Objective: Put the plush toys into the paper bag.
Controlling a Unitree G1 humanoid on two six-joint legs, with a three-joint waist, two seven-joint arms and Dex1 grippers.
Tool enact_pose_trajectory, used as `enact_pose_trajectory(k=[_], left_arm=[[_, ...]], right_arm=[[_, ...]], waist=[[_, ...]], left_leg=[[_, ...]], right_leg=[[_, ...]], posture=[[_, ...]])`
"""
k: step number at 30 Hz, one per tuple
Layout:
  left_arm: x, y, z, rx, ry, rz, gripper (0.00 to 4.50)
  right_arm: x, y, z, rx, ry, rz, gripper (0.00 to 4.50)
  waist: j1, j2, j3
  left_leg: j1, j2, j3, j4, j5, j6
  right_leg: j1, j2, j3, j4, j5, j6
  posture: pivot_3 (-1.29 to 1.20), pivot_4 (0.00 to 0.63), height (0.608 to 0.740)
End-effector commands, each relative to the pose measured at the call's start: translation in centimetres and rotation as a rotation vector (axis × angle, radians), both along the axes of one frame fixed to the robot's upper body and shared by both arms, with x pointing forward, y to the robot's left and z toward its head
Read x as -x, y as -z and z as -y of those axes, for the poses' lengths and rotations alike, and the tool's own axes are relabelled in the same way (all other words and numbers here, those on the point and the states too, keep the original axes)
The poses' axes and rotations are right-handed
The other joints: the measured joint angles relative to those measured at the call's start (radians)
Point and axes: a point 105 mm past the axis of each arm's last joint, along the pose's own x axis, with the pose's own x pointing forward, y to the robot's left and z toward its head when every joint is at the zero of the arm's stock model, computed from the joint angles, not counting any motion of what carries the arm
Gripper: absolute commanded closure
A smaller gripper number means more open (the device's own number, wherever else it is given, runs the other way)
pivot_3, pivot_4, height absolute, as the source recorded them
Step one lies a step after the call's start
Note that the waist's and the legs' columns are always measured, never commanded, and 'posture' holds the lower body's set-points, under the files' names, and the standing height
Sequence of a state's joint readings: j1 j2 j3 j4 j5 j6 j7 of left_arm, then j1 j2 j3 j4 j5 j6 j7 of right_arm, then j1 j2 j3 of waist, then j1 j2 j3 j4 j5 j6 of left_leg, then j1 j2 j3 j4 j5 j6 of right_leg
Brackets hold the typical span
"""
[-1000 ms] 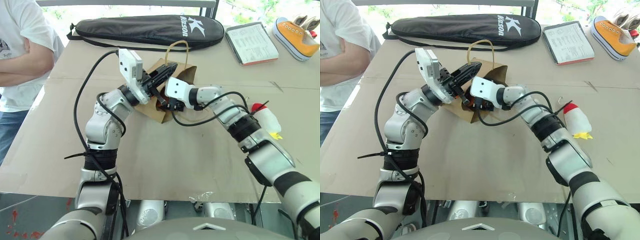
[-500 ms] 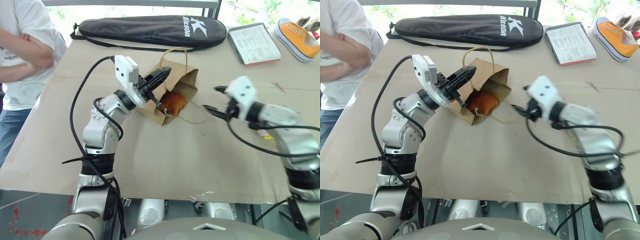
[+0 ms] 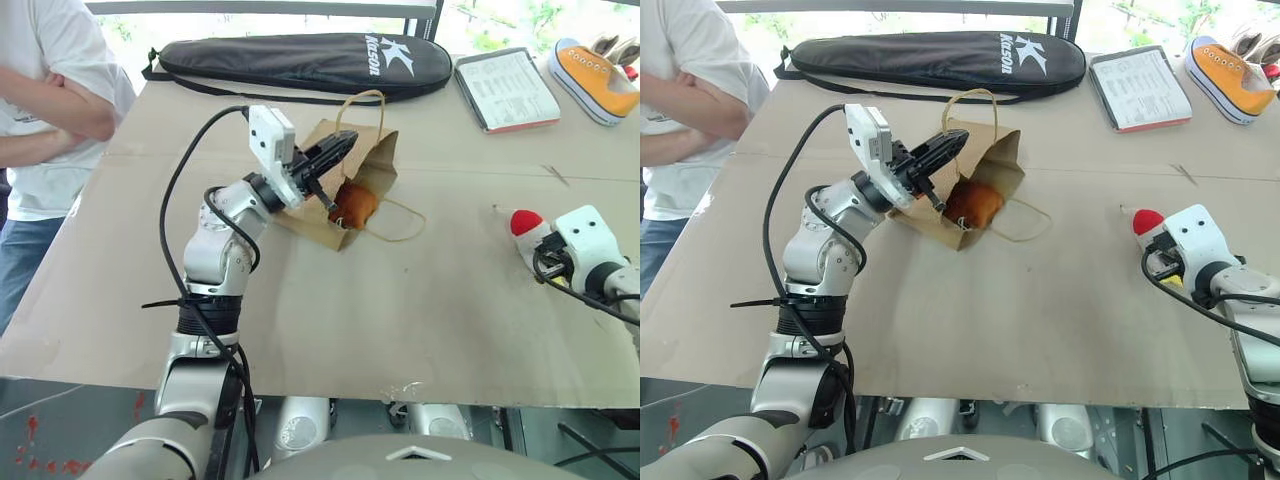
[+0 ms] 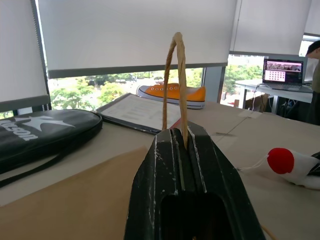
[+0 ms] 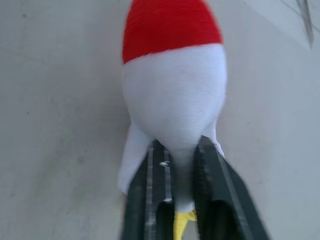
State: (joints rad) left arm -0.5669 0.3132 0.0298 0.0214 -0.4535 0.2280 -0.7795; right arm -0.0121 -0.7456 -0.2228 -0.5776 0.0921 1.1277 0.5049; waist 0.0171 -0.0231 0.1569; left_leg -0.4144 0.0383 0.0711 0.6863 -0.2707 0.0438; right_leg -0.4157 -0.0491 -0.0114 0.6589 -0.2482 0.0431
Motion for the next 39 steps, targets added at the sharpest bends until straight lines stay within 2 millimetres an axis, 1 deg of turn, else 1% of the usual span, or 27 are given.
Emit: enact_pose_trajectory(k=[1, 3, 4, 5, 7, 9, 10, 13, 14, 15, 17, 19, 21, 24, 26, 28, 31, 32, 33, 35, 36, 38, 39], left_arm=[[0.2, -1.7, 0.1, 0.032, 0.007, 0.059, 4.50], [0.4, -2.1, 0.2, 0.056, 0.028, 0.052, 4.50], [0.5, -2.2, 0.3, 0.059, 0.039, 0.051, 4.50], [0.6, -2.2, 0.3, 0.052, 0.045, 0.053, 4.50], [0.9, -2.4, 0.4, 0.050, 0.065, 0.054, 4.50], [1.1, -2.6, 0.5, 0.052, 0.075, 0.055, 4.50], [1.1, -2.6, 0.6, 0.053, 0.080, 0.055, 4.50], [1.3, -2.7, 0.9, 0.052, 0.094, 0.056, 4.50], [1.4, -2.7, 1.0, 0.050, 0.097, 0.056, 4.50], [1.4, -2.7, 1.0, 0.048, 0.100, 0.055, 4.50], [1.6, -2.5, 1.1, 0.044, 0.102, 0.056, 4.50], [1.8, -2.3, 0.9, 0.030, 0.096, 0.057, 4.50], [1.8, -2.1, 0.3, 0.026, 0.072, 0.055, 4.50], [1.8, -2.0, -0.7, 0.026, 0.035, 0.051, 4.50], [1.9, -1.9, -1.1, 0.022, 0.021, 0.051, 4.50], [1.9, -1.8, -1.4, 0.017, 0.016, 0.050, 4.50], [1.8, -1.7, -1.5, 0.010, 0.015, 0.050, 4.50], [1.8, -1.8, -1.4, 0.009, 0.017, 0.052, 4.50], [1.7, -1.8, -1.3, 0.008, 0.019, 0.053, 4.50], [1.6, -1.8, -1.1, 0.002, 0.026, 0.055, 4.50], [1.6, -1.7, -1.0, 0.000, 0.030, 0.056, 4.50], [1.6, -1.6, -0.9, -0.003, 0.034, 0.055, 4.50], [1.6, -1.6, -0.9, -0.004, 0.034, 0.055, 4.50]], right_arm=[[0.0, -3.3, -2.2, -0.067, -0.151, 0.162, 4.40], [0.2, -5.7, -6.0, -0.177, -0.347, 0.265, 4.40], [0.4, -6.4, -7.2, -0.219, -0.407, 0.293, 4.40], [0.0, -7.3, -8.5, -0.257, -0.447, 0.328, 4.40], [-1.7, -8.1, -12.3, -0.266, -0.571, 0.355, 4.40], [-2.9, -8.2, -15.0, -0.248, -0.652, 0.354, 4.40], [-3.8, -7.9, -16.3, -0.211, -0.691, 0.353, 4.40], [-7.1, -6.5, -20.7, -0.054, -0.833, 0.362, 4.40], [-8.0, -5.8, -21.7, 0.003, -0.870, 0.361, 4.40], [-8.7, -5.4, -22.4, 0.033, -0.893, 0.358, 4.40], [-10.0, -5.1, -23.5, 0.060, -0.916, 0.366, 4.40], [-10.8, -5.1, -24.2, 0.080, -0.945, 0.370, 4.40], [-11.2, -5.4, -24.2, 0.095, -0.957, 0.382, 4.40], [-11.2, -6.5, -24.0, -0.002, -0.943, 0.380, 4.40], [-11.4, -6.8, -23.4, -0.013, -0.927, 0.383, 4.40], [-11.8, -6.8, -22.9, 0.023, -0.919, 0.392, 4.40], [-12.6, -6.1, -23.2, 0.171, -0.956, 0.417, 4.40], [-12.8, -6.0, -23.9, 0.204, -0.979, 0.433, 4.40], [-12.6, -5.9, -25.2, 0.213, -1.027, 0.459, 4.40], [-11.8, -5.5, -28.0, 0.253, -1.157, 0.506, 4.40], [-11.5, -5.3, -29.0, 0.256, -1.205, 0.518, 4.40], [-11.5, -5.3, -30.3, 0.272, -1.241, 0.549, 4.40], [-11.1, -4.8, -30.9, 0.249, -1.284, 0.510, 4.40]], waist=[[0.000, 0.000, 0.000], [-0.006, 0.000, 0.000], [-0.011, 0.000, 0.000], [-0.012, 0.000, 0.000], [-0.027, 0.000, 0.001], [-0.031, 0.000, 0.001], [-0.031, 0.000, 0.001], [-0.032, 0.000, 0.001], [-0.031, 0.000, 0.001], [-0.028, 0.000, 0.001], [-0.023, 0.000, 0.001], [-0.027, 0.000, 0.001], [-0.028, 0.000, 0.001], [-0.029, 0.000, 0.001], [-0.029, 0.000, 0.001], [-0.029, 0.000, 0.001], [-0.029, 0.000, 0.001], [-0.029, 0.000, 0.001], [-0.030, 0.000, 0.001], [-0.038, 0.001, 0.001], [-0.039, 0.001, 0.001], [-0.043, 0.001, 0.001], [-0.046, 0.001, 0.001]], left_leg=[[0.000, 0.000, 0.000, 0.000, 0.000, 0.000], [0.000, 0.000, 0.001, 0.000, 0.000, 0.000], [0.000, 0.000, 0.000, 0.000, 0.000, 0.000], [0.001, 0.000, 0.000, 0.000, 0.000, 0.001], [0.002, 0.000, 0.000, 0.001, 0.000, 0.001], [0.002, 0.001, 0.000, 0.000, 0.000, 0.000], [0.002, 0.001, -0.001, 0.000, 0.000, 0.000], [0.001, 0.000, 0.000, 0.000, 0.002, -0.003], [0.001, 0.000, 0.000, 0.000, 0.002, -0.003], [0.000, 0.000, 0.001, 0.000, 0.002, -0.003], [-0.002, 0.000, -0.002, 0.000, 0.002, -0.003], [-0.002, 0.000, 0.000, -0.001, 0.001, -0.002], [-0.002, 0.000, 0.001, -0.001, 0.001, -0.002], [-0.001, 0.001, 0.001, -0.001, 0.001, -0.002], [-0.001, 0.001, 0.000, -0.001, 0.002, -0.003], [-0.001, 0.001, 0.000, 0.000, 0.002, -0.003], [0.000, 0.001, 0.001, 0.000, 0.001, -0.003], [-0.001, 0.001, 0.001, -0.001, 0.001, -0.003], [-0.001, 0.001, 0.001, -0.001, 0.001, -0.003], [0.000, 0.001, 0.001, -0.001, 0.002, -0.003], [0.000, 0.001, 0.002, -0.001, 0.002, -0.003], [0.000, 0.001, 0.002, -0.001, 0.002, -0.003], [0.000, 0.002, 0.001, -0.002, 0.002, -0.003]], right_leg=[[0.000, 0.000, 0.000, 0.000, 0.000, 0.000], [0.000, 0.000, 0.001, 0.000, 0.000, 0.001], [0.000, 0.000, 0.001, 0.000, 0.000, 0.001], [0.000, 0.001, 0.001, 0.000, 0.000, 0.001], [0.000, 0.002, 0.002, 0.002, 0.000, 0.000], [0.000, 0.002, 0.001, 0.003, 0.000, 0.000], [0.000, 0.002, 0.000, 0.002, 0.000, 0.000], [-0.002, 0.002, 0.001, 0.002, 0.000, 0.000], [-0.001, 0.002, 0.001, 0.002, 0.000, 0.000], [-0.002, 0.002, 0.001, 0.001, 0.000, 0.000], [-0.002, 0.002, 0.001, 0.001, 0.000, 0.000], [-0.002, 0.000, 0.002, 0.000, -0.001, 0.001], [-0.002, -0.001, 0.002, -0.001, 0.000, 0.001], [-0.002, -0.001, 0.002, 0.000, 0.000, 0.001], [-0.002, 0.000, 0.002, 0.001, 0.000, 0.001], [-0.002, -0.001, 0.002, 0.002, 0.000, 0.001], [-0.002, -0.001, 0.002, 0.002, 0.000, 0.001], [-0.002, -0.001, 0.002, 0.002, 0.000, 0.001], [-0.002, -0.001, 0.002, 0.002, 0.000, 0.001], [-0.002, 0.000, 0.002, 0.002, 0.000, 0.001], [-0.002, 0.001, 0.003, 0.002, -0.001, 0.001], [-0.003, 0.001, 0.003, 0.002, -0.001, 0.001], [-0.004, 0.001, 0.003, 0.002, -0.001, 0.001]], posture=[[0.00, 0.150, 0.740], [0.00, 0.150, 0.740], [0.00, 0.150, 0.740], [0.00, 0.150, 0.740], [0.00, 0.150, 0.740], [0.00, 0.150, 0.740], [0.00, 0.150, 0.740], [0.00, 0.150, 0.740], [0.00, 0.150, 0.740], [0.00, 0.150, 0.740], [0.00, 0.150, 0.740], [0.00, 0.150, 0.740], [0.00, 0.150, 0.740], [0.00, 0.150, 0.740], [0.00, 0.150, 0.740], [0.00, 0.150, 0.740], [0.00, 0.150, 0.740], [0.00, 0.150, 0.740], [0.00, 0.150, 0.740], [0.00, 0.150, 0.740], [0.00, 0.150, 0.740], [0.00, 0.150, 0.740], [0.00, 0.150, 0.740]])
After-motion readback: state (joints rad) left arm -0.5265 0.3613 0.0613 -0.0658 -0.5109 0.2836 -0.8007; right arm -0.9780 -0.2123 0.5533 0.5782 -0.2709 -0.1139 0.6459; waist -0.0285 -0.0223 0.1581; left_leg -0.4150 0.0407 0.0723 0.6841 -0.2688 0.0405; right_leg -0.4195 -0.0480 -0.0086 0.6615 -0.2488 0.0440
